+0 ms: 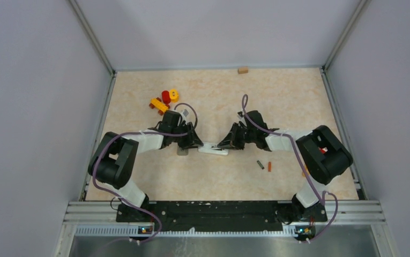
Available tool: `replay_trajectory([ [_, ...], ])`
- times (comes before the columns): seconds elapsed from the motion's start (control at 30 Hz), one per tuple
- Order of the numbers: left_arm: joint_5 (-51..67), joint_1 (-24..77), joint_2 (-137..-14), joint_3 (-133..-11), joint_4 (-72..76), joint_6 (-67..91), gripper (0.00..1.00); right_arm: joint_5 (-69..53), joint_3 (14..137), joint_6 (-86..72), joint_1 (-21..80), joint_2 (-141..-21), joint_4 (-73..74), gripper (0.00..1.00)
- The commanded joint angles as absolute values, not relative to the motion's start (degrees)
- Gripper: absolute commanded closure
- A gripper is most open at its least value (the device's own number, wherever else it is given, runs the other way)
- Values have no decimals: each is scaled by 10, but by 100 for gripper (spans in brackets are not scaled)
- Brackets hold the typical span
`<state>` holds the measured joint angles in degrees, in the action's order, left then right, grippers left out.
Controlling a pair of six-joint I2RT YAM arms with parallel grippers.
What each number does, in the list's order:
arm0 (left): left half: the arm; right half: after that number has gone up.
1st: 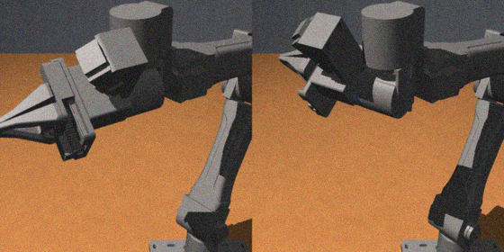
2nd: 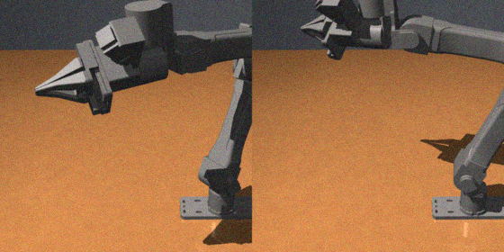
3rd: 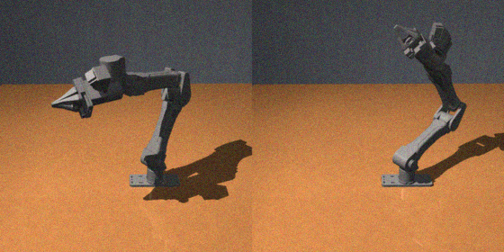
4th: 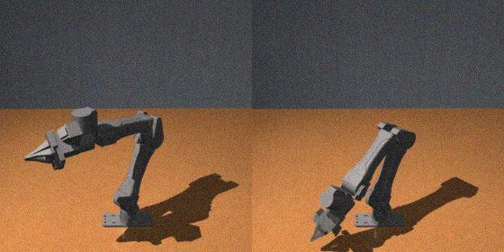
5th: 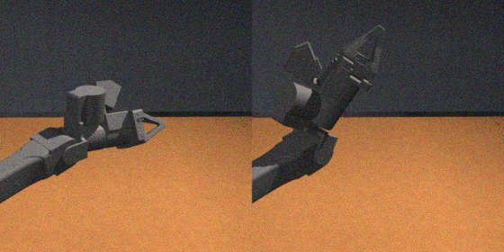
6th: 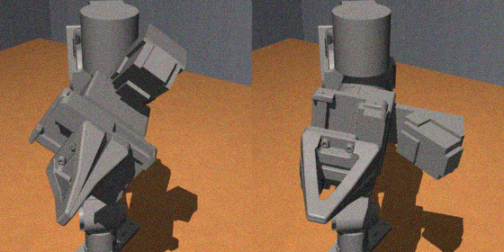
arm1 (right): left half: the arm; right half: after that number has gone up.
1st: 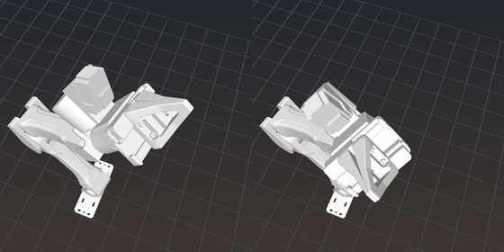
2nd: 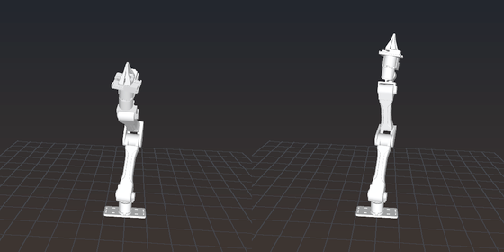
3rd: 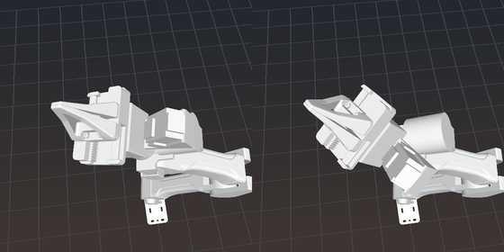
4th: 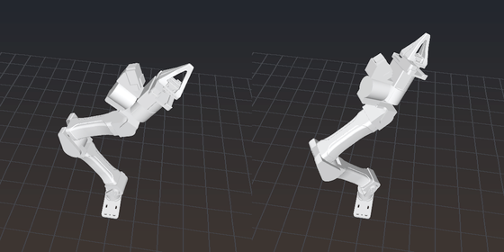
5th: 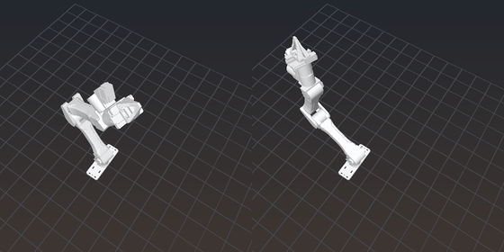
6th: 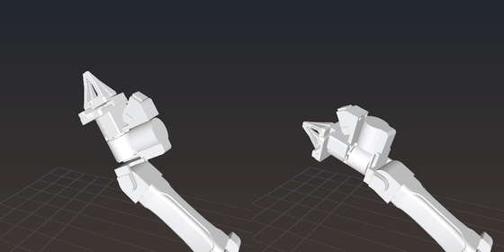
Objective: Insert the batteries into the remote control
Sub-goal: Load the battery cover into the remote control.
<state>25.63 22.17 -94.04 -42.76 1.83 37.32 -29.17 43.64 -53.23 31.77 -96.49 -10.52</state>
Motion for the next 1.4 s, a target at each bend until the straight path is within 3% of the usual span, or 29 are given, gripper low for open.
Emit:
replay_trajectory([
  [0.0,254,223,-948,-420,27,364,63,-293,425,-559,314,-981,-156,100],
  [0.43,275,223,-942,-396,60,386,66,-235,410,-578,321,-962,-102,100],
  [0.7,277,223,-940,-387,70,397,65,-210,417,-579,334,-947,-74,83],
  [0.93,272,222,-943,-394,67,394,63,-197,449,-552,333,-946,-32,76],
  [1.37,279,218,-940,-394,66,392,64,-260,474,-563,332,-985,-52,92],
])
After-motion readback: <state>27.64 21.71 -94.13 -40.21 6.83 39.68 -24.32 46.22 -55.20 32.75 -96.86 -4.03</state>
